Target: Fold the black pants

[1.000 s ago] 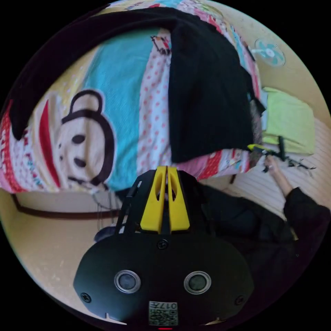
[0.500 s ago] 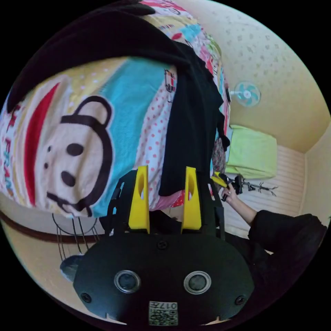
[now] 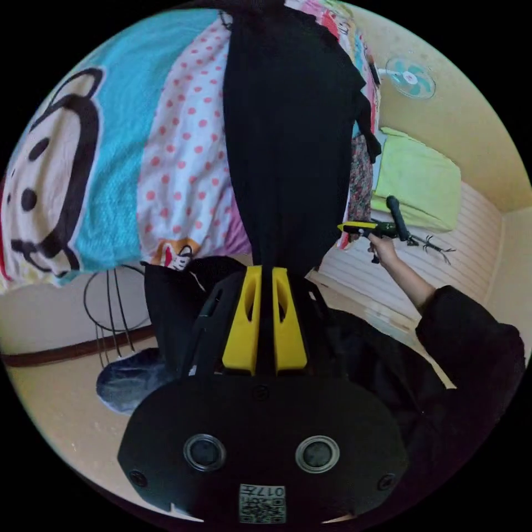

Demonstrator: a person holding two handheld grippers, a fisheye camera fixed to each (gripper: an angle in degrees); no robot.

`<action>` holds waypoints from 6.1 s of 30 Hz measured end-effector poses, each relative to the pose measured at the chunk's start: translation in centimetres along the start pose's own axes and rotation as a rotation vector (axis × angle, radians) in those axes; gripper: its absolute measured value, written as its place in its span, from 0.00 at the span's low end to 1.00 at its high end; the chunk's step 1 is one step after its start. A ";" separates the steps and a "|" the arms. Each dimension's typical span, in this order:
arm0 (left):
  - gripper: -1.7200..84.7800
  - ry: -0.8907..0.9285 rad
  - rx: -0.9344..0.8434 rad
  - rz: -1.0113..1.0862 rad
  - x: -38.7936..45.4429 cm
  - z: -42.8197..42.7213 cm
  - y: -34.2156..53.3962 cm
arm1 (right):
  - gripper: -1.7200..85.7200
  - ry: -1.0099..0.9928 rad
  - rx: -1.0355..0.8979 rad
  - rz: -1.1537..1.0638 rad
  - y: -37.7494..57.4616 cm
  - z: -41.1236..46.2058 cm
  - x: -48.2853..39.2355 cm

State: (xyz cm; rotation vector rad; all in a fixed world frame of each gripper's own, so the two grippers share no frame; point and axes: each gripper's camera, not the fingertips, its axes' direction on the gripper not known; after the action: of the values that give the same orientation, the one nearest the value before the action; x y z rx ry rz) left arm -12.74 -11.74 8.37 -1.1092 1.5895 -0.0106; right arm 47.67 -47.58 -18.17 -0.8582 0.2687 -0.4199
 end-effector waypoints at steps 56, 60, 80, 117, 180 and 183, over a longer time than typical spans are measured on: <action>0.12 -0.138 0.303 0.131 17.5 38.7 -6.8 | 0.14 -1.235 0.893 0.640 1.6 -8.8 48.6; 0.12 -0.139 0.320 0.090 17.3 39.7 -7.2 | 0.11 -1.236 0.825 0.640 -3.0 -8.9 49.1; 0.11 -0.152 0.332 0.035 10.6 40.1 -5.9 | 0.16 -0.973 1.043 0.418 -8.1 -11.2 48.8; 0.18 -0.252 0.384 -0.077 -15.6 19.8 2.1 | 0.19 -0.347 0.400 -0.014 5.9 4.8 7.3; 0.10 0.268 0.788 -0.266 -16.2 12.0 -10.6 | 0.09 -0.241 1.031 -0.118 7.2 -10.1 -5.7; 0.08 0.285 0.849 -0.062 -10.2 10.6 -10.5 | 0.05 -0.227 0.812 -0.282 2.6 -7.9 -7.9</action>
State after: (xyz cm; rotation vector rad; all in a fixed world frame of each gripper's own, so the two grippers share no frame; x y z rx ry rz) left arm 1.19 -5.46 18.01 -0.4907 1.5494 -0.8387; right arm 38.21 -47.77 -24.69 -0.1344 -0.2357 -0.6269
